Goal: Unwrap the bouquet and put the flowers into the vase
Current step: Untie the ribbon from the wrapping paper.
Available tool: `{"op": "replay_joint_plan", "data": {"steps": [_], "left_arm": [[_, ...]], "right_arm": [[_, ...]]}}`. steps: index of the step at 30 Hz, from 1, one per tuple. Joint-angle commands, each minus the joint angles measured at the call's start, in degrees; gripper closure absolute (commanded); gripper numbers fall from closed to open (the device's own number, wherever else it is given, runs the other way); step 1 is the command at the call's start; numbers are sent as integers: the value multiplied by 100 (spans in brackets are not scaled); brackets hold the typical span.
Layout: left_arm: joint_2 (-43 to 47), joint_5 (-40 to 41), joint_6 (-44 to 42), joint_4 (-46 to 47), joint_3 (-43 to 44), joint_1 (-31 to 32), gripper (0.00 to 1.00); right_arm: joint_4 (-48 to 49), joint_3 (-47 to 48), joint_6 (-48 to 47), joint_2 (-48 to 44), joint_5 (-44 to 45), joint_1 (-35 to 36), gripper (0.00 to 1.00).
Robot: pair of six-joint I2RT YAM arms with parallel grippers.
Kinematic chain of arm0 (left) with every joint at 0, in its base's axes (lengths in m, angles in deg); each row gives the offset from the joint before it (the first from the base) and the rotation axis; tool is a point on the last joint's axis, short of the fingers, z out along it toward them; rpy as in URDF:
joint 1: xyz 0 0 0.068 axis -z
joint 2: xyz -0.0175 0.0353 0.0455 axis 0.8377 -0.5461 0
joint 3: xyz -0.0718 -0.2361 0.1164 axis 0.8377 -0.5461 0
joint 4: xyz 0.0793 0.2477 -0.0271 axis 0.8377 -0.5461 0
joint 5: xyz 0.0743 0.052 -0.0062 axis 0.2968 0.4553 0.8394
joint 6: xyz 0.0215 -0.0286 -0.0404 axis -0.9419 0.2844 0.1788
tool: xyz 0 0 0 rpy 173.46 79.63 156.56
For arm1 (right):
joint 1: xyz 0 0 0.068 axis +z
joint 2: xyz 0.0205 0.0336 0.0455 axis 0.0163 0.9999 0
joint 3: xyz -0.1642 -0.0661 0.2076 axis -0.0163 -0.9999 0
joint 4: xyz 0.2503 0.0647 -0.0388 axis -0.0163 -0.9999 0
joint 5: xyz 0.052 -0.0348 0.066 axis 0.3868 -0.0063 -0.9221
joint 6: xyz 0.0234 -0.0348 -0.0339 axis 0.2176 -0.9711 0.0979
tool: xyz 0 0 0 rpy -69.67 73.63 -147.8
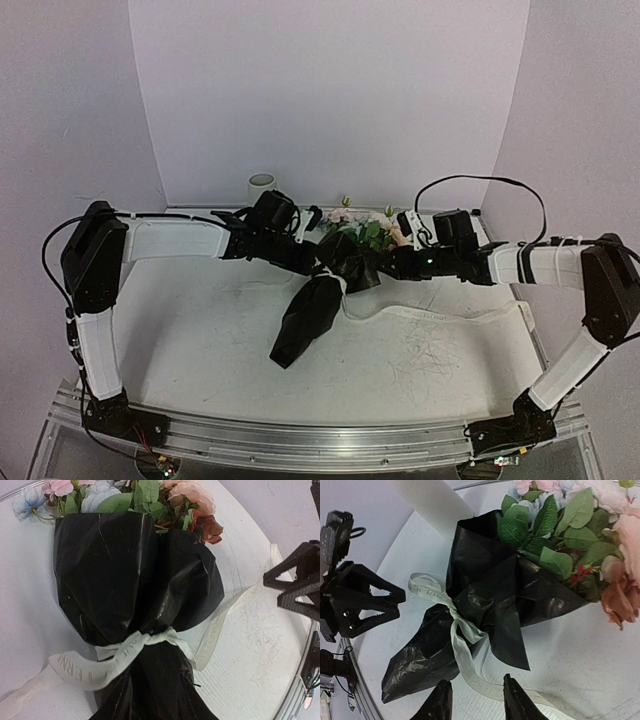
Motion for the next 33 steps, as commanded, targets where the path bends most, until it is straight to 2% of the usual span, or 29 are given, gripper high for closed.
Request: {"op": "replay_joint_plan", "data": {"steps": [1,3,8,12,23,33], "left_arm": [[-363,180,-245,-4,519,-8,70],[-485,139,-263,-8,632,-8,71],[-658,104,-324,-116,795,-8,82],[-614,156,-342,-245,761,-7,85],[-76,325,-426,-370,191,-15,81],[-629,156,-646,-383,726,-17,82]], "right_arm": [[80,422,-29,267,4,241,67],[79,527,-13,405,-2,313,68],[80,757,-49,689,-96,426,73],[78,891,-74,871,-195,484,76],[80,1033,-105,1182,-179,657,78],[40,1216,-105,1349,-165,738,79]]}}
